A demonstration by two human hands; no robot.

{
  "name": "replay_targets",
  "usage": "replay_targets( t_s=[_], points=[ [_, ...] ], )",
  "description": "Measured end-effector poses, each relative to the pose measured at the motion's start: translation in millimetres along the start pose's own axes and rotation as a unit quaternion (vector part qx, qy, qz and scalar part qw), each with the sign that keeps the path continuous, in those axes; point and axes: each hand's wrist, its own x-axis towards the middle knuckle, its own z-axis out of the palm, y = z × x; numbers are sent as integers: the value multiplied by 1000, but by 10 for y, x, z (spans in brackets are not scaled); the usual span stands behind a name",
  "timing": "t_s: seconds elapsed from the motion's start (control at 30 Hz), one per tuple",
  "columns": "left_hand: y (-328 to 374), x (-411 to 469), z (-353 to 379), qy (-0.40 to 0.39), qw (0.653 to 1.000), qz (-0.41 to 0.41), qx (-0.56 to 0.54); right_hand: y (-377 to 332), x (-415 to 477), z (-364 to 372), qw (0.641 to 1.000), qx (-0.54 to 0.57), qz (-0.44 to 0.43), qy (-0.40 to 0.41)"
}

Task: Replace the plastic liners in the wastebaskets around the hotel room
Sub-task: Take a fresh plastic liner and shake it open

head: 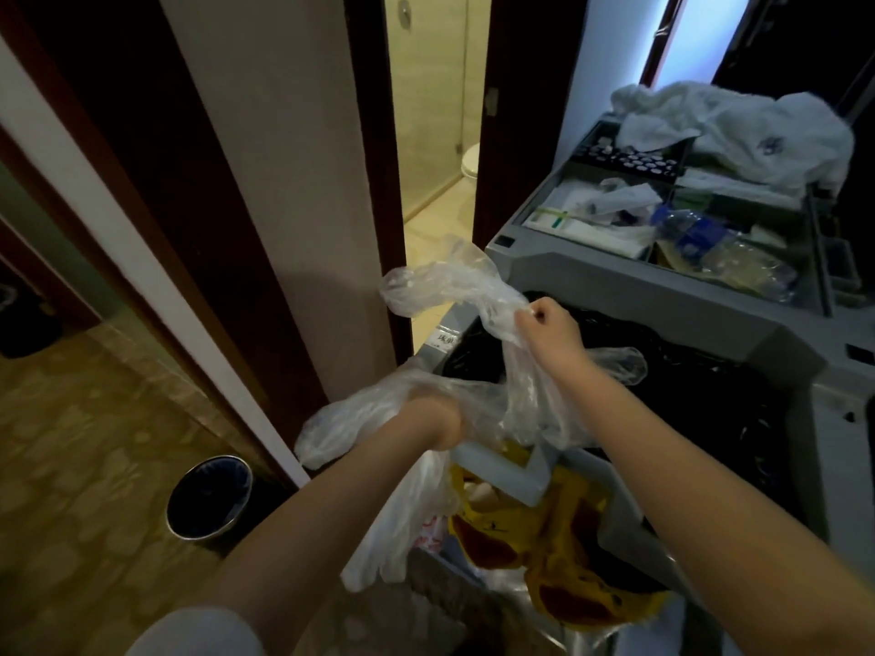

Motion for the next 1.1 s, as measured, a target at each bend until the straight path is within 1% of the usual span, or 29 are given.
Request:
replay_targets(
  t_s=[0.07, 0.1, 0.17, 0.2, 0.23, 0.27, 0.37, 0.47, 0.5, 0.6, 0.67, 0.73, 0.8, 0.83, 0.87, 0.9, 0.93, 1.0, 1.03, 1.1],
  points=[
    [31, -22, -62, 33, 999, 26, 7, -4, -21, -5, 1000, 3, -9, -1],
    [20, -36, -65, 73, 995, 67, -10, -11, -24, -9, 1000, 5, -15, -1],
    [-87, -71, -64, 196, 968, 142, -63, -28, -26, -18, 1000, 9, -21, 1],
    [-168, -71, -71, 242, 956, 156, -61, -35, -23, -16, 1000, 12, -22, 2],
    [-264, -36, -41, 273, 947, 162, -45, -40, -23, -14, 1000, 14, -22, 1],
    [-331, -25, -9, 271, 948, 162, -33, -43, -23, -9, 1000, 18, -20, 1],
    [-380, -66, 53, 214, 960, 181, 0, -51, -36, 12, 1000, 25, -17, 3],
    [-273, -155, 55, 118, 970, 167, 129, -40, -73, 42, 999, 29, -18, 0],
    [-233, -143, 66, 93, 973, 153, 148, -37, -89, 49, 999, 31, -18, 0],
    [-118, -36, 50, 12, 984, 103, 147, -22, -138, 50, 999, 37, -15, -5],
    [-60, 17, 20, -24, 991, 65, 111, -25, -178, 38, 999, 38, -20, -17],
    [-27, -15, -19, -11, 997, 54, 60, -42, -206, 26, 998, 46, -30, -26],
    [-59, -100, -41, 43, 997, 66, -5, -73, -228, 24, 997, 61, -38, -29],
    [-105, -158, -46, 87, 993, 75, -38, -92, -239, 26, 996, 68, -43, -31],
    [-158, -232, -58, 134, 985, 82, -77, -111, -248, 35, 995, 76, -48, -33],
    [-222, -289, -63, 178, 970, 86, -140, -135, -263, 44, 994, 85, -54, -40],
    [-264, -372, -93, 215, 947, 82, -222, -162, -284, 61, 992, 97, -60, -51],
    [-343, -508, -165, 288, 882, 63, -368, -229, -332, 115, 986, 121, -76, -84],
    [-369, -566, -206, 320, 847, 53, -421, -260, -353, 155, 982, 130, -87, -103],
    [-405, -687, -260, 356, 785, 34, -507, -308, -392, 265, 974, 139, -108, -146]
  ],
)
